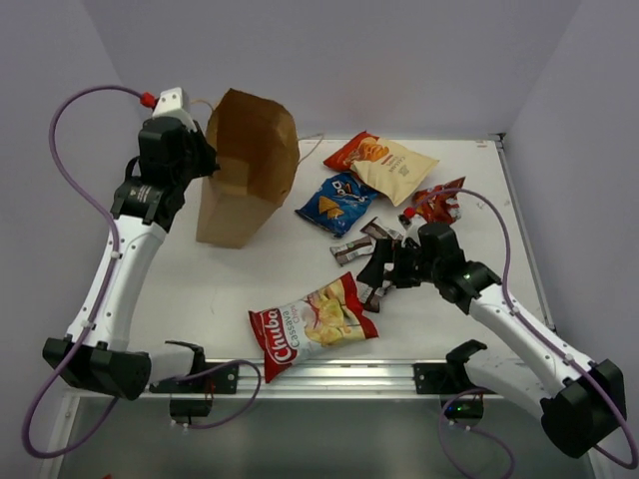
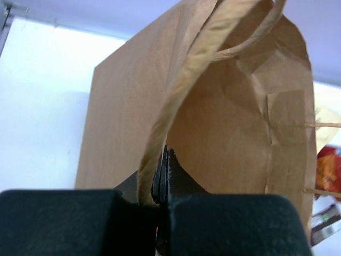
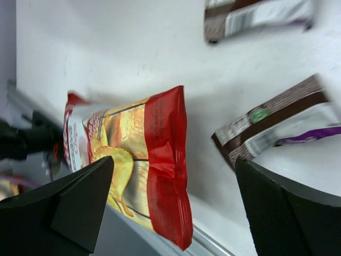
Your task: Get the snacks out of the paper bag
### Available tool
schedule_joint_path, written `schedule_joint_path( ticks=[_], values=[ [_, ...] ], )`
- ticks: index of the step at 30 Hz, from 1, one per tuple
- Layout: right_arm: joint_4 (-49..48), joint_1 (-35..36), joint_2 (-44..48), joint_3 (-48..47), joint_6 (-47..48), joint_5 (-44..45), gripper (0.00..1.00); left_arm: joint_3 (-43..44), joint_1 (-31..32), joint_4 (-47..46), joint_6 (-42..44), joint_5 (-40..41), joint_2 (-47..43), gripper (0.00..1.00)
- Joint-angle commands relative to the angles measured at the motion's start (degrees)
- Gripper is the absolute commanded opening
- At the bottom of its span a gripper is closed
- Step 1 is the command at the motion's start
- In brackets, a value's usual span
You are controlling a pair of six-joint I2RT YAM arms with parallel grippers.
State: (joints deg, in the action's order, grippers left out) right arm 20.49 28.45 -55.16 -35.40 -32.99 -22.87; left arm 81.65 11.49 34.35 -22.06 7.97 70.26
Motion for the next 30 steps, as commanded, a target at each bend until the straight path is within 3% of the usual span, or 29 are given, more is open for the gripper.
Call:
schedule_joint_path(
  ticks=[1, 6, 11, 18, 19, 21, 24, 25, 28, 30],
  values=[
    [9.1, -0.1, 4.4, -9.7, 5.0, 16.9, 0.99, 6.2, -2.3, -8.5, -4.3, -2.8, 4.0, 0.0],
    [14.5, -0.1, 10.1, -14.1, 7.2, 21.8, 0.99, 9.2, -8.9, -13.5, -8.7, -8.4, 10.3, 0.0],
    [14.1, -0.1, 15.2, -15.4, 7.9, 21.3, 0.99, 7.3, -17.8, -20.2, -14.6, -20.9, 18.7, 0.0],
    [14.8, -0.1, 16.0, -15.3, 9.4, 21.6, 0.99, 12.3, -20.0, -15.7, -8.3, -17.9, 27.0, 0.0],
    [14.8, -0.1, 16.1, -15.2, 9.6, 21.6, 0.99, 12.7, -20.4, -15.2, -7.6, -17.3, 27.5, 0.09],
    [14.8, -0.1, 16.1, -15.4, 9.7, 21.7, 0.99, 13.6, -21.0, -13.6, -6.2, -16.8, 28.2, 0.15],
    [15.2, -0.1, 16.0, -16.1, 10.0, 22.1, 0.99, 15.6, -22.2, -10.7, -5.2, -16.8, 28.5, 0.41],
    [15.3, -0.1, 16.0, -16.5, 10.1, 22.2, 0.99, 16.3, -22.5, -10.4, -4.8, -16.8, 28.4, 0.59],
    [16.2, -0.1, 15.8, -17.9, 10.9, 22.8, 0.99, 20.5, -22.6, -8.3, -3.7, -16.0, 26.6, 0.91],
    [16.6, -0.1, 15.9, -19.2, 11.6, 24.0, 0.99, 22.5, -22.6, -6.4, -3.4, -15.1, 26.0, 1.0]
  ],
)
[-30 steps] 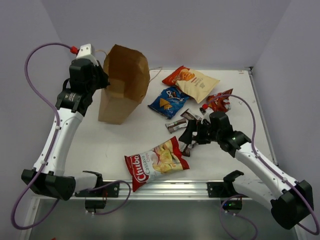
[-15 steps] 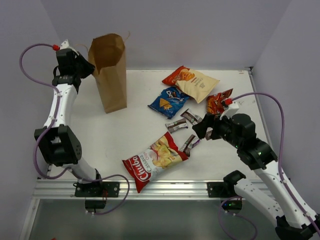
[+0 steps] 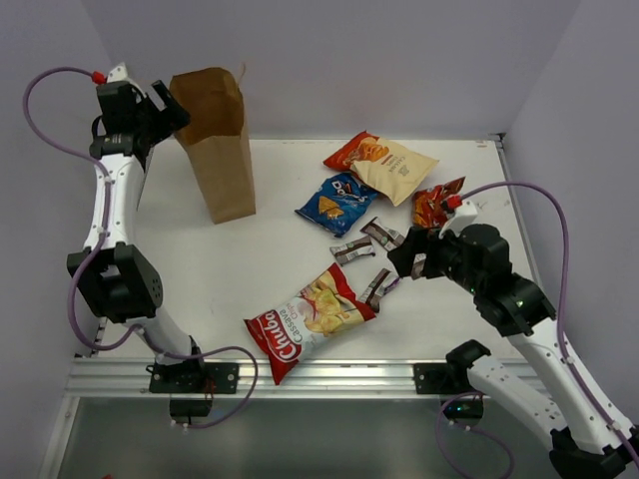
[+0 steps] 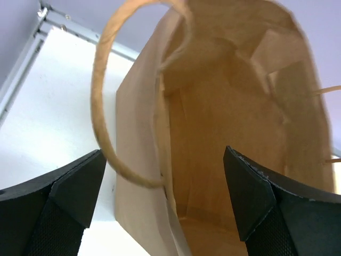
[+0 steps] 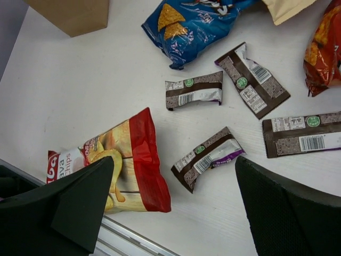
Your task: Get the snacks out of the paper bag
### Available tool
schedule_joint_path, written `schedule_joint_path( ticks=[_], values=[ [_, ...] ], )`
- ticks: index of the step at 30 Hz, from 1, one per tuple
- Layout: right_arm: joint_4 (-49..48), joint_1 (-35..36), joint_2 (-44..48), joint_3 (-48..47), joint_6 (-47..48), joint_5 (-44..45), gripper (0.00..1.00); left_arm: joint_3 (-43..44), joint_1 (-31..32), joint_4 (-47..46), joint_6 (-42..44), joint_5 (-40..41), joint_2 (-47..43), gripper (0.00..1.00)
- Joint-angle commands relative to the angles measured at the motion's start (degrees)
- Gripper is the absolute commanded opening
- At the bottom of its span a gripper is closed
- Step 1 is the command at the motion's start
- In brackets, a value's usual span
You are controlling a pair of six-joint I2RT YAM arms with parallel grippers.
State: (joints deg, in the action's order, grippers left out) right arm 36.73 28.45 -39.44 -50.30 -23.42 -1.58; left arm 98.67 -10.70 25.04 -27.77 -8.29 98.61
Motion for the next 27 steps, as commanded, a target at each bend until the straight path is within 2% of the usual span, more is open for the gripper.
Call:
schedule_joint_path(
  ticks=[1, 8, 9, 12, 16, 18, 19, 22, 27],
  values=[
    [0.6, -0.1, 0.2, -4.7, 2.4, 3.2, 0.99, 6.3, -0.4, 3.7, 2.5, 1.3, -3.2, 1.0],
    [4.1, -0.1, 0.4, -11.6, 5.5, 9.5, 0.99, 7.0, -0.4, 8.8, 5.4, 2.1, -10.3, 1.0],
    [4.7, -0.1, 0.8, -14.0, 5.1, 13.0, 0.99, 6.5, -0.4, 10.3, 5.9, 2.1, -11.7, 1.0],
    [6.2, -0.1, 1.8, -19.5, 6.9, 18.7, 0.99, 2.2, -0.4, 12.5, 8.1, 1.6, -19.4, 1.0],
    [7.2, -0.1, 4.2, -26.2, 11.5, 23.0, 0.99, -8.5, -0.1, 14.4, 11.8, 1.0, -34.5, 1.0],
    [6.6, -0.1, 5.8, -28.2, 14.3, 24.4, 0.99, -12.3, 2.2, 14.1, 12.8, 2.3, -40.1, 1.0],
    [6.1, -0.1, 7.9, -28.4, 15.3, 25.7, 0.99, -15.8, 3.1, 13.8, 13.9, 3.7, -45.6, 1.0],
    [4.1, -0.1, 11.7, -28.7, 18.9, 27.9, 0.99, -19.5, 6.6, 14.2, 16.0, 5.6, -53.9, 1.0],
    [3.9, -0.1, 16.9, -28.3, 21.6, 32.1, 0.99, -21.0, 12.9, 17.3, 17.6, 11.8, -61.2, 1.0]
  ],
)
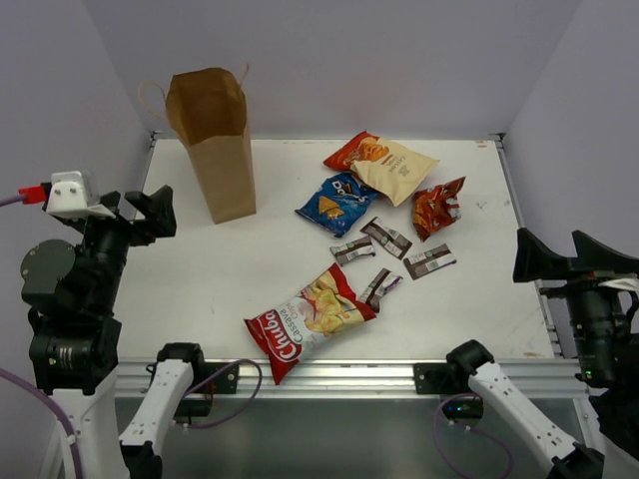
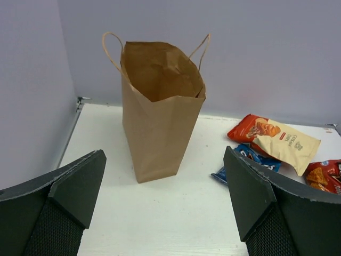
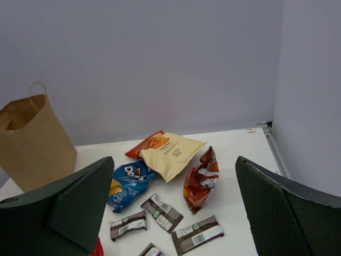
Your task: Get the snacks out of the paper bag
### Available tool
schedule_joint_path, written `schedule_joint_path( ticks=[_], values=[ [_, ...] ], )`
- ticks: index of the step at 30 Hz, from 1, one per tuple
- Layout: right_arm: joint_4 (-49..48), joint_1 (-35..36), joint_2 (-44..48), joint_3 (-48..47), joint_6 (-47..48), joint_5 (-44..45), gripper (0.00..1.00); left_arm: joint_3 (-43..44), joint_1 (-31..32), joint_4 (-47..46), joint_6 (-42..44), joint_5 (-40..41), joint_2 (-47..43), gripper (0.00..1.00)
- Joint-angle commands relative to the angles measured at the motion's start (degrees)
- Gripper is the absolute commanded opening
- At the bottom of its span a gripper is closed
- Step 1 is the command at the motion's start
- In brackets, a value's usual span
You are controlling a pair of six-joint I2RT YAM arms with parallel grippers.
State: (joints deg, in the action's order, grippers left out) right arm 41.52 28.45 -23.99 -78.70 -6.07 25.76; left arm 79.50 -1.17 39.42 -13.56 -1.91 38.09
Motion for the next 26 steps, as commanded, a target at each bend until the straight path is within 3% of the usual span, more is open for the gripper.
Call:
schedule_joint_path(
  ticks=[1, 11, 26],
  values=[
    [-1.0, -0.1, 2.5, 0.3, 4.3, 4.9, 0.99, -2.5, 3.8, 3.4, 4.3, 6.7, -2.0, 1.0],
    [0.0, -0.1, 11.4, 3.2, 4.4, 5.7, 0.99, -4.0, 4.6, 3.2, 3.9, 6.0, -5.6, 1.0],
    [-1.1, -0.1, 10.8, 4.6, 3.6, 3.8, 0.99, -5.9, 4.9, 2.3, 3.9, 6.7, -5.4, 1.0]
  ],
)
